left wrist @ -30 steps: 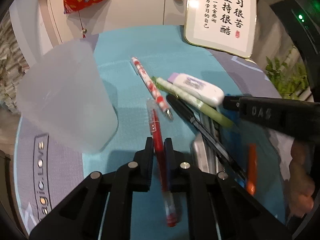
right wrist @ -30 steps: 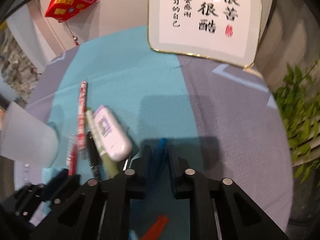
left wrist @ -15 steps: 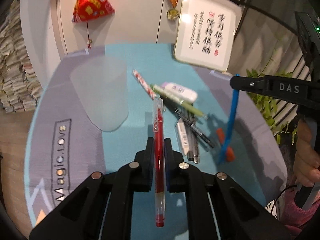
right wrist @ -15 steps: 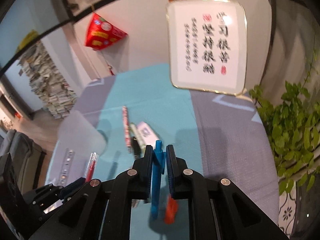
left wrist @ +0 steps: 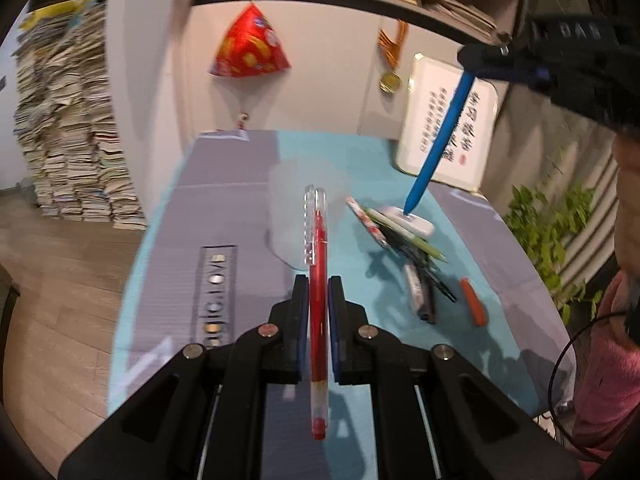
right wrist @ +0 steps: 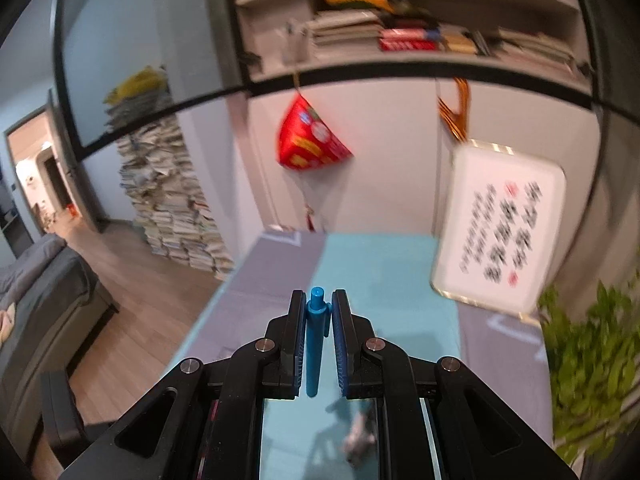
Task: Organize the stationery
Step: 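Lower the blue pen into the clear cup with the right tool while the left tool holds the red pen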
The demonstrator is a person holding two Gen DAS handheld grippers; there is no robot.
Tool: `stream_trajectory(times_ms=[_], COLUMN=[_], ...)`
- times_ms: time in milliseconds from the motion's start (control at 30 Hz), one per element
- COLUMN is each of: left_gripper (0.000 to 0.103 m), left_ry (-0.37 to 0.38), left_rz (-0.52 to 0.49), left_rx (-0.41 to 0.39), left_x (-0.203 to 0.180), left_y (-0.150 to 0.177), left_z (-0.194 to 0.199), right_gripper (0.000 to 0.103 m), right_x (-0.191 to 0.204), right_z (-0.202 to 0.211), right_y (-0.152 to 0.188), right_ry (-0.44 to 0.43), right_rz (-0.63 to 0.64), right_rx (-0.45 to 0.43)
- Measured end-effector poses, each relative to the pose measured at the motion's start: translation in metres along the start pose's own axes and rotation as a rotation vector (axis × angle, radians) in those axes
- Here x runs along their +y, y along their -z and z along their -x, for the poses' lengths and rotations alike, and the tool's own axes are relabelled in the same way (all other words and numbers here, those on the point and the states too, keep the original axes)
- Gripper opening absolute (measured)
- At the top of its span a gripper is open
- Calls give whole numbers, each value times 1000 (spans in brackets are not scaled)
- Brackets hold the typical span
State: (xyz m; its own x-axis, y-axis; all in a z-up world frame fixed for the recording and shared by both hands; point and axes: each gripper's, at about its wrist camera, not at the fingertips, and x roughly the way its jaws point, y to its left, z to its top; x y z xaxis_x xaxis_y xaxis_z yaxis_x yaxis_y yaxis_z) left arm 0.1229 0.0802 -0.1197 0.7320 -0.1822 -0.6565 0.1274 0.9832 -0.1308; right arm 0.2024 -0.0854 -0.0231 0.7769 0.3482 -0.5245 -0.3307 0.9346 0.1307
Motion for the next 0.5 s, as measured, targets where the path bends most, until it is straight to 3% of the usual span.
stream_trajectory(times_ms=[100, 267, 500], left_gripper=[7, 7, 7], left_ry=[-18, -29, -30], left_rz=[20, 38, 54], left_rx=[-24, -45, -51], left_x=[10, 19, 31], left_y=[0, 0, -1], left_z=[7, 13, 11], right_gripper=[14, 14, 14], right_x=[16, 36, 36], right_z=[-10, -45, -109], right_y=[-15, -25, 2], right_ry=[2, 0, 34], right_rz=[30, 51, 60], right_rx=[-25, 6, 171])
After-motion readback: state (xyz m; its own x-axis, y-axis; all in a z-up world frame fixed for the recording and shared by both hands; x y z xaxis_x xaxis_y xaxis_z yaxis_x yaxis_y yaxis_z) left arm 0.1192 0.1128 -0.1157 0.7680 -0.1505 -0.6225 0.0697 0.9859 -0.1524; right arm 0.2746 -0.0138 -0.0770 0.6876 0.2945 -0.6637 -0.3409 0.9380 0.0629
